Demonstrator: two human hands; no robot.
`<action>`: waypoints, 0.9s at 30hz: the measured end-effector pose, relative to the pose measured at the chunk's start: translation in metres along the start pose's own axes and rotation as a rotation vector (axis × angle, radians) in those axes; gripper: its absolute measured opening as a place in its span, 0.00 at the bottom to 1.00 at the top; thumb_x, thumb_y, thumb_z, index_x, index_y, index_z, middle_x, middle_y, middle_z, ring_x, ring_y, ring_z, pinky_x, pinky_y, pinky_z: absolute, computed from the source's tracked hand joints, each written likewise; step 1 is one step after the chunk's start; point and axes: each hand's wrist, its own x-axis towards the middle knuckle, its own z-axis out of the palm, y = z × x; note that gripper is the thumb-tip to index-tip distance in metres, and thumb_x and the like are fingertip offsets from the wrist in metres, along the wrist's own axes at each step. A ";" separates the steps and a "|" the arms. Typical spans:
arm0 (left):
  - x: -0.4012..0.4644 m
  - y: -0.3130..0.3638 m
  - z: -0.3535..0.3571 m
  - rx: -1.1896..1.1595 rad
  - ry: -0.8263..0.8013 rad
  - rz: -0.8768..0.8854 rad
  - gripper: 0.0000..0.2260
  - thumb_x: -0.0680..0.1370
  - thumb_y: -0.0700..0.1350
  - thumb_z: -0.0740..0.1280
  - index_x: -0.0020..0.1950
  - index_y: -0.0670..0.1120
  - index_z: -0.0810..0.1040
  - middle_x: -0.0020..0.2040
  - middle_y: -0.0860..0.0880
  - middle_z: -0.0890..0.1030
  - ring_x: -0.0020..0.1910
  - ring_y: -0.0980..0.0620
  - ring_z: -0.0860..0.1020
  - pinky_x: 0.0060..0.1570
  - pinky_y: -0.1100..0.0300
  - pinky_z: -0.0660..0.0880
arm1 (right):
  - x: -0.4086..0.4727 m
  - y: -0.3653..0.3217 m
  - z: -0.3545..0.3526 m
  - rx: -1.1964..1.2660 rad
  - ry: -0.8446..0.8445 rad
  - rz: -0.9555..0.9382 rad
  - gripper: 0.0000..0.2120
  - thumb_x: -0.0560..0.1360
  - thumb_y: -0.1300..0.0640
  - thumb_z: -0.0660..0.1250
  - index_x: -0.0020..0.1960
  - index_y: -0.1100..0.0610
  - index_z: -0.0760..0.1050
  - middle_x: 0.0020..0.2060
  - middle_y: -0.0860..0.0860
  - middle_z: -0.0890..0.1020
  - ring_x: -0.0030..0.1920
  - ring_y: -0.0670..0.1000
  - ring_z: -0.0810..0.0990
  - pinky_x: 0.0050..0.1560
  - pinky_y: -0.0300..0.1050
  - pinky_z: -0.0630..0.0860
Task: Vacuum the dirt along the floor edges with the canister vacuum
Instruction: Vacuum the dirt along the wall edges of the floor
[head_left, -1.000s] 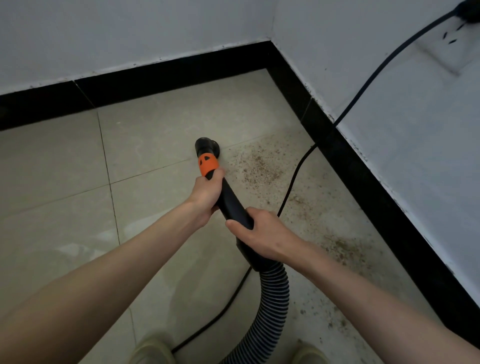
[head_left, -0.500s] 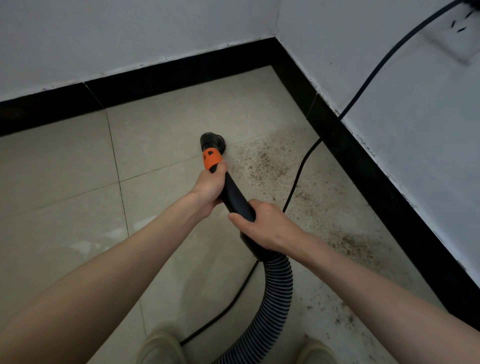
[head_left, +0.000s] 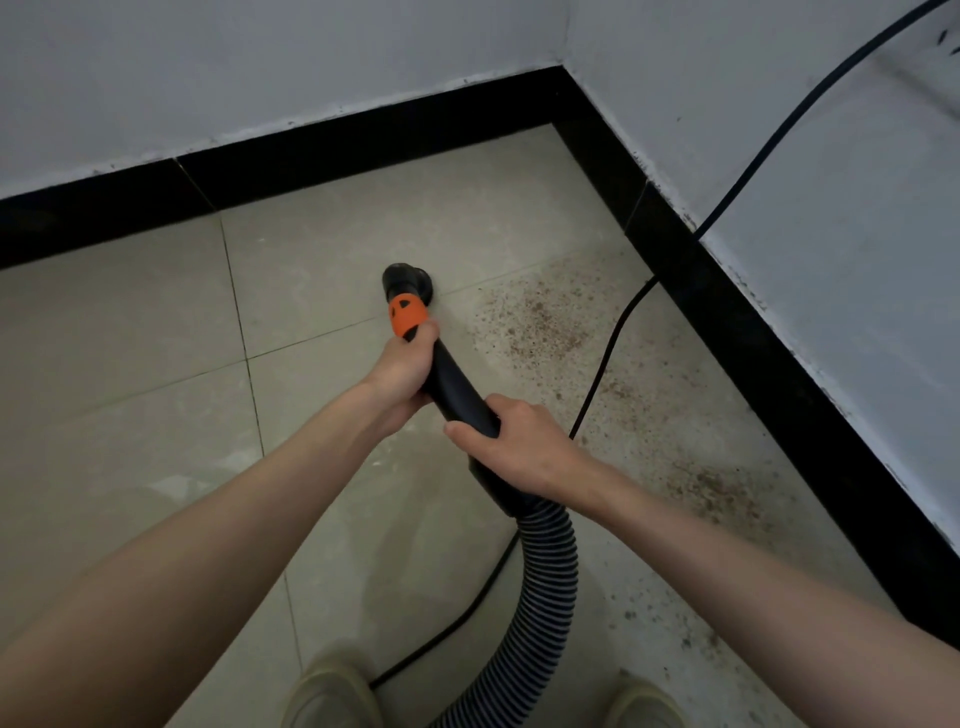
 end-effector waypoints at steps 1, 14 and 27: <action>-0.002 -0.004 0.005 -0.002 -0.008 0.000 0.10 0.81 0.50 0.59 0.47 0.43 0.68 0.38 0.48 0.68 0.35 0.52 0.70 0.33 0.60 0.70 | -0.005 0.005 -0.002 0.051 -0.011 0.014 0.14 0.76 0.42 0.66 0.41 0.51 0.70 0.35 0.47 0.77 0.35 0.46 0.76 0.33 0.39 0.71; -0.013 -0.019 0.002 -0.043 -0.045 -0.013 0.14 0.81 0.51 0.60 0.55 0.40 0.67 0.40 0.47 0.71 0.36 0.52 0.73 0.33 0.60 0.71 | -0.027 0.007 0.005 0.140 0.013 0.017 0.17 0.77 0.39 0.62 0.44 0.54 0.73 0.38 0.50 0.79 0.40 0.50 0.79 0.39 0.44 0.74; 0.000 0.031 -0.004 -0.287 -0.119 -0.149 0.14 0.79 0.51 0.64 0.55 0.41 0.69 0.32 0.47 0.70 0.23 0.52 0.71 0.24 0.65 0.73 | -0.049 -0.013 0.019 0.798 0.040 0.118 0.23 0.73 0.40 0.69 0.52 0.60 0.70 0.34 0.56 0.79 0.25 0.52 0.77 0.29 0.46 0.77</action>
